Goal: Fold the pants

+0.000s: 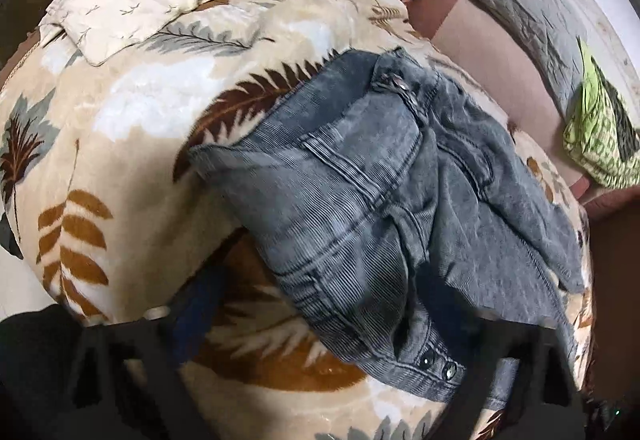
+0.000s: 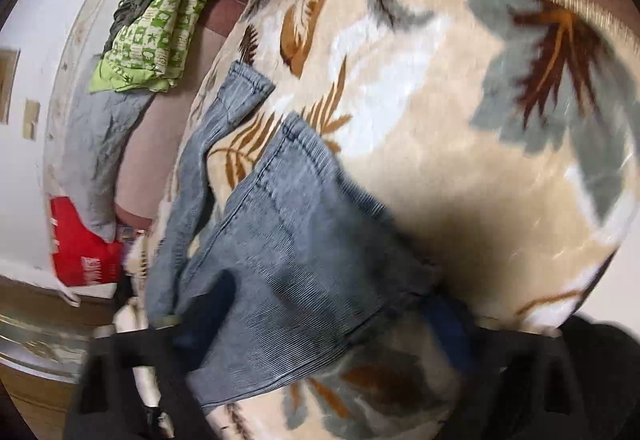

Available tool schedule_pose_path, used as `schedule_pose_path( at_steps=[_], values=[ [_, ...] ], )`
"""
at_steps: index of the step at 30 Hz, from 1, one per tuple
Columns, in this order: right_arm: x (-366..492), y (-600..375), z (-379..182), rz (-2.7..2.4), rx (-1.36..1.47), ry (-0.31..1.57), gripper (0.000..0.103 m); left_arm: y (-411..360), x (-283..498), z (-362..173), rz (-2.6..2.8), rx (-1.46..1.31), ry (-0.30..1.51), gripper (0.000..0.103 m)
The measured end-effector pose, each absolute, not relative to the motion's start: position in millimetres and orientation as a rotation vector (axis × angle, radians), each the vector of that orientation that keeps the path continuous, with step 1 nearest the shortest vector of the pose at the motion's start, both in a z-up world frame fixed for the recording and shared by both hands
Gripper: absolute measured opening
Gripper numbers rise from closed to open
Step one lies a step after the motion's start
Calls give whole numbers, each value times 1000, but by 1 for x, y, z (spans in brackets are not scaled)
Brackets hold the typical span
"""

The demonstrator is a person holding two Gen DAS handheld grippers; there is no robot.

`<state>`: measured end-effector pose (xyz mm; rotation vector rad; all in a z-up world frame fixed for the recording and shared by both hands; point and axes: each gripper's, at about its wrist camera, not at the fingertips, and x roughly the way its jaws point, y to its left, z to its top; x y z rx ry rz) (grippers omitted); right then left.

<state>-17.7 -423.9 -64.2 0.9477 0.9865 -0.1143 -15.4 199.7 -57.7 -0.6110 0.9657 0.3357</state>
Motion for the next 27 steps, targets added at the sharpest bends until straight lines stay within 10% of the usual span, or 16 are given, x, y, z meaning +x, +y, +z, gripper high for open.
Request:
schedule_pose_path(
  at_steps=[1, 2, 8, 18, 23, 25, 27],
  values=[
    [-18, -426, -64, -128, 933, 988, 31, 205, -17, -57, 339, -622, 964, 54],
    [-18, -429, -67, -134, 941, 1000, 29, 208, -16, -58, 335, -627, 970, 36],
    [-10, -428, -66, -104, 867, 1009, 28, 216, -12, -59, 304, -658, 990, 17],
    [4, -420, -4, -125, 548, 897, 20, 182, -52, -14, 337, -541, 873, 15],
    [2, -434, -56, -151, 589, 1113, 42, 183, -53, -52, 369, -532, 1025, 35],
    [-6, -444, -38, -188, 594, 1045, 81, 185, -59, -40, 388, -519, 995, 48],
    [-11, -448, -17, -234, 552, 957, 85, 181, -61, -19, 408, -449, 931, 52]
  ],
)
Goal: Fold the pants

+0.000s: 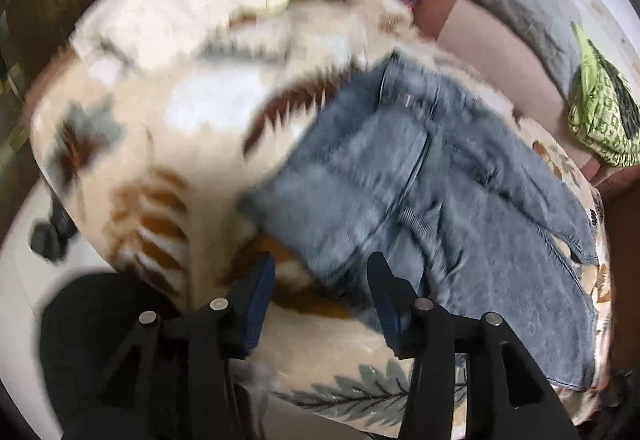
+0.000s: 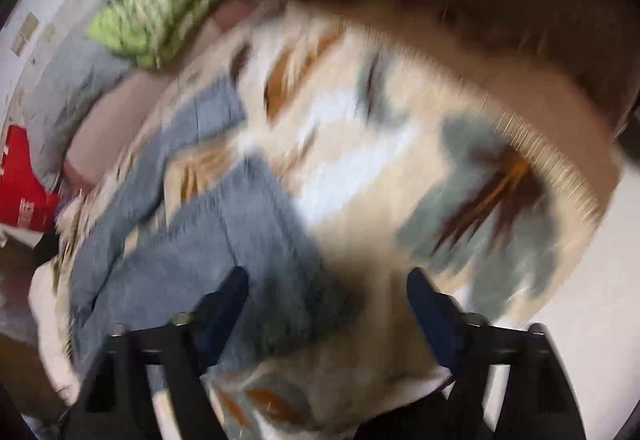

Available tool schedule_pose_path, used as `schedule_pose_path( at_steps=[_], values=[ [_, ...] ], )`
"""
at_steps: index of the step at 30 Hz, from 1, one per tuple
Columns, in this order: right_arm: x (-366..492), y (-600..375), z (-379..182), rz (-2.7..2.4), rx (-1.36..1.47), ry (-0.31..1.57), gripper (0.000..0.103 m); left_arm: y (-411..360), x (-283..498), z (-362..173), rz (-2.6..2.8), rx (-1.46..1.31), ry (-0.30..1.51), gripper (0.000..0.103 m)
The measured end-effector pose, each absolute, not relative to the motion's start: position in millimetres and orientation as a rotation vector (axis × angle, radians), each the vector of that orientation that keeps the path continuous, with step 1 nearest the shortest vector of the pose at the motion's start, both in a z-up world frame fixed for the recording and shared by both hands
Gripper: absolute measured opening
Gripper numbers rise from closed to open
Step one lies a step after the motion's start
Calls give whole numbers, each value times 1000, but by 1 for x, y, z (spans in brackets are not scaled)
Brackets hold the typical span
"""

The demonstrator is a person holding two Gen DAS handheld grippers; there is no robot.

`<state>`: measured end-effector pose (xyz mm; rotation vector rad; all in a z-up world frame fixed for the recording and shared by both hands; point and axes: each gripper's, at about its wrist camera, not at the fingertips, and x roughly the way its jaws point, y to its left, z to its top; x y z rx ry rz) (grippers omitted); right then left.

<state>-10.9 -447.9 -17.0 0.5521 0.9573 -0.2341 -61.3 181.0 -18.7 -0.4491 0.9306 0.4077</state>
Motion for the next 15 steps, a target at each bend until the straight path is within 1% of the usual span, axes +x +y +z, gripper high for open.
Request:
schedule_pose_path(
  at_steps=[1, 3, 6, 8, 10, 11, 12, 14, 15],
  values=[
    [-8, -449, -7, -214, 544, 922, 85, 178, -62, -10, 411, -423, 902, 54],
    [8, -447, 1, -146, 552, 919, 85, 170, -60, 6, 400, -375, 842, 65],
    [49, -437, -6, -48, 537, 958, 85, 154, -44, 16, 329, -305, 796, 70],
    [80, -429, -16, -45, 464, 1000, 83, 141, -26, 10, 279, -256, 819, 71],
    [107, -423, -28, -44, 404, 1040, 74, 135, -6, -8, 266, -206, 878, 71],
    [120, -420, -35, -55, 382, 1062, 73, 133, 0, -18, 260, -190, 903, 71],
    [129, -418, -41, -65, 359, 1077, 70, 132, 6, -29, 262, -177, 935, 71],
    [145, -413, -56, -56, 316, 1133, 44, 134, 19, -56, 281, -151, 1015, 72],
    [148, -410, -61, -53, 287, 1156, 33, 135, 19, -63, 277, -150, 1013, 75]
  ],
)
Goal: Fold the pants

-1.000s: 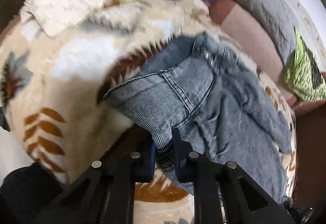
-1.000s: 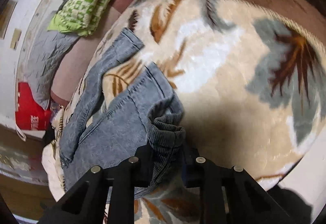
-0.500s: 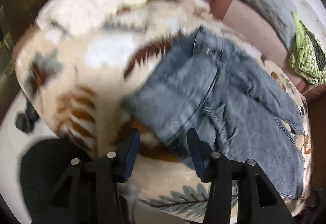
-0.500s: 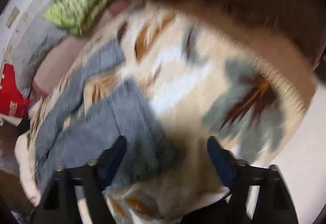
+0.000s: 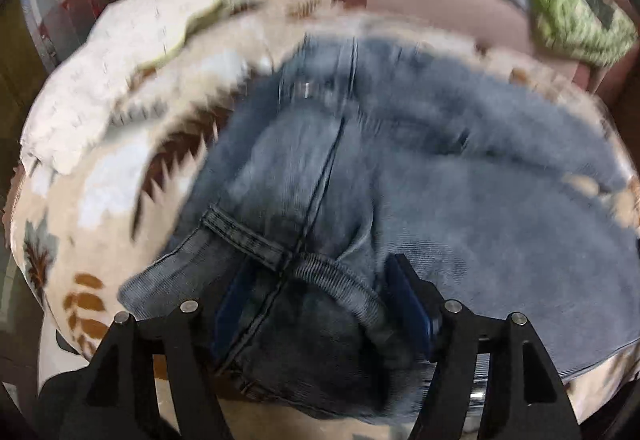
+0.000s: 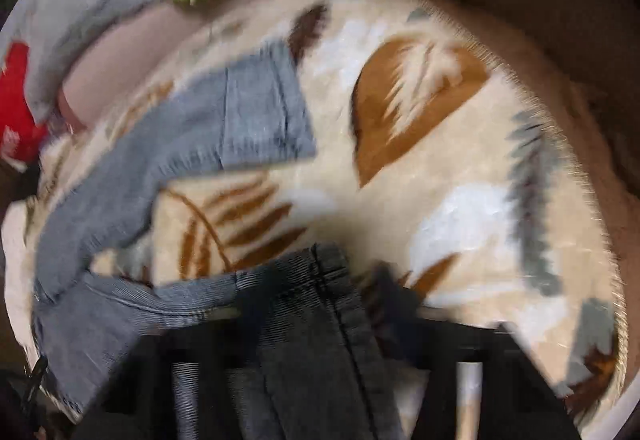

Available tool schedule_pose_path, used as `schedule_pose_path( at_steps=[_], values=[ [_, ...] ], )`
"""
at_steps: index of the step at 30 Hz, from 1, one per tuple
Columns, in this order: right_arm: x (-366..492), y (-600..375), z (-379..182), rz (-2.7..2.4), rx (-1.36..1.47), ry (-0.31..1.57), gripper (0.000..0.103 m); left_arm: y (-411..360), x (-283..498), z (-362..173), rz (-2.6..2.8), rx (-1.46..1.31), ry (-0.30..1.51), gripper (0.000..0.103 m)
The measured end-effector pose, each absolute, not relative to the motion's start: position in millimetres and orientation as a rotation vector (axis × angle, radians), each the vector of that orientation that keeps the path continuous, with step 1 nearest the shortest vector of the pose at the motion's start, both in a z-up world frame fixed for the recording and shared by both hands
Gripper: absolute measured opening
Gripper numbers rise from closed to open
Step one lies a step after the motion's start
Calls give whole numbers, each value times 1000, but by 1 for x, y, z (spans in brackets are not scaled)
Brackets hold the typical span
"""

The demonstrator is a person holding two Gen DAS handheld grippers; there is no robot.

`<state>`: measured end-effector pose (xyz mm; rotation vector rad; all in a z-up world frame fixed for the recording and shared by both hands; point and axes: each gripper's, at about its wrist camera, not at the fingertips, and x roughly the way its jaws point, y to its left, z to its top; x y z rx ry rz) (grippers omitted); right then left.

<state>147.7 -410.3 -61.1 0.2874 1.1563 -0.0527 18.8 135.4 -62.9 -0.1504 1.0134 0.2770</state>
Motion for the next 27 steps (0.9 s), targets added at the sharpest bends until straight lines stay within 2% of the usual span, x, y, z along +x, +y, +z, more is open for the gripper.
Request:
schedule_pose_path(
  at_steps=[1, 3, 6, 9, 11, 12, 13, 17, 21, 24, 27],
  values=[
    [150, -405, -60, -53, 235, 1148, 23, 135, 16, -63, 279, -141, 983, 76],
    [149, -394, -49, -57, 148, 1121, 20, 135, 18, -63, 280, -118, 986, 78],
    [144, -387, -36, -113, 68, 1040, 20, 136, 18, -61, 281, -125, 992, 78],
    [155, -387, -65, -137, 56, 1132, 28, 133, 19, -51, 279, -121, 984, 78],
    [150, -391, -57, -135, 95, 1086, 45, 132, 16, -33, 256, -123, 936, 78],
    [148, -398, -51, -125, 153, 1074, 68, 134, 16, -24, 253, -129, 909, 78],
    [146, -407, -44, -118, 223, 1045, 71, 139, 20, -14, 250, -151, 875, 78],
    [159, -432, -27, -54, 420, 978, 71, 166, 53, -1, 246, -275, 833, 78],
    [200, -439, -49, -40, 536, 1022, 71, 185, 94, -20, 255, -370, 884, 78],
    [220, -441, -62, -65, 530, 1054, 70, 187, 118, -34, 283, -344, 914, 78],
    [231, -433, -69, -57, 490, 1092, 64, 183, 138, -44, 273, -306, 951, 78]
  ],
)
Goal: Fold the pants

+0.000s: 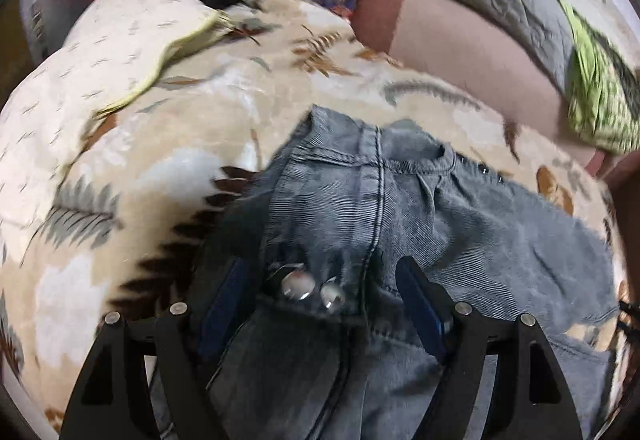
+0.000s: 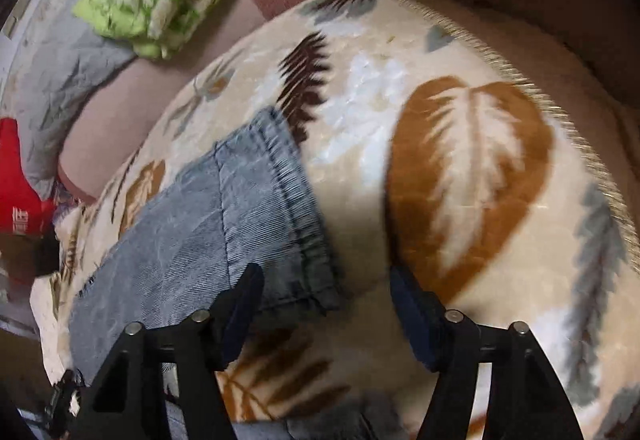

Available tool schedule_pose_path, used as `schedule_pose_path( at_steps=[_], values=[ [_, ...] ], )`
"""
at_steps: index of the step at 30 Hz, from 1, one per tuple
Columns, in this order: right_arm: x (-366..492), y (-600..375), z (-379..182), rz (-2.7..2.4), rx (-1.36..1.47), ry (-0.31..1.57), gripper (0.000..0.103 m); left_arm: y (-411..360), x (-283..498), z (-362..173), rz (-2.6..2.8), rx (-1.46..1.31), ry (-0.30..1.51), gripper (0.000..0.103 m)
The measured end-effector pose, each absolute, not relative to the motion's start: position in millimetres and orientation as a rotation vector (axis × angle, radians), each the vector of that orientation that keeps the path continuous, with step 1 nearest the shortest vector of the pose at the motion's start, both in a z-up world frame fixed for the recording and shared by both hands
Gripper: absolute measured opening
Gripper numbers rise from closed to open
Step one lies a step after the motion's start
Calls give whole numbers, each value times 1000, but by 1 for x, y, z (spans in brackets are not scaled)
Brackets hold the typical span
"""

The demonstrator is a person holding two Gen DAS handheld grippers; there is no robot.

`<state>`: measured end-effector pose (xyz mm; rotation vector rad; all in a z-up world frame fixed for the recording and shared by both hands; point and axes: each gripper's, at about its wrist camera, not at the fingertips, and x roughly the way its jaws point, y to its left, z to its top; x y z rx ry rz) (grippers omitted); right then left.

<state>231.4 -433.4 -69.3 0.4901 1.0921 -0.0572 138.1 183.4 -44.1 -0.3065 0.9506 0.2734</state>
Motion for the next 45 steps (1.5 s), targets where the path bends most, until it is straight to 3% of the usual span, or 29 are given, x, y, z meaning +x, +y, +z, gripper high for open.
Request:
schedule_pose_path(
  at_steps=[2, 3, 4, 10, 12, 14, 17, 19, 20, 25, 29, 36, 38, 40, 45],
  values=[
    [237, -418, -69, -70, 378, 1111, 41, 182, 148, -54, 296, -279, 988, 78],
    [238, -415, -68, -65, 355, 1122, 17, 182, 153, -60, 314, -259, 1018, 78],
    [239, -411, -66, -71, 325, 1131, 14, 182, 156, -66, 326, -245, 1041, 78],
    [222, -390, -23, -144, 59, 1034, 13, 181, 154, -71, 324, -229, 1037, 80],
    [219, -389, -33, -173, 28, 1049, 13, 181, 155, -72, 324, -225, 1039, 80],
    [222, -386, -68, -147, 14, 1154, 16, 180, 156, -72, 326, -212, 1044, 80],
    [219, -389, -73, -165, 32, 1092, 29, 182, 153, -64, 313, -215, 1038, 80],
    [217, -397, -64, -152, 105, 1082, 51, 181, 147, -54, 327, -193, 1003, 80],
    [214, -401, -57, -161, 130, 1061, 55, 181, 143, -48, 322, -186, 972, 80],
    [189, -418, -35, -92, 376, 990, 57, 183, 142, -53, 305, -171, 995, 80],
    [186, -421, -72, 103, 824, 1085, 57, 194, 138, -70, 298, -255, 991, 84],
    [206, -421, -108, 63, 1025, 1047, 57, 192, 138, -75, 280, -240, 962, 88],
    [214, -422, -116, 39, 1053, 1045, 54, 189, 137, -77, 278, -216, 954, 90],
    [217, -421, -112, 3, 985, 1038, 13, 188, 136, -77, 274, -219, 947, 91],
    [199, -405, -62, -28, 676, 974, 9, 190, 135, -77, 266, -225, 948, 92]
  ],
)
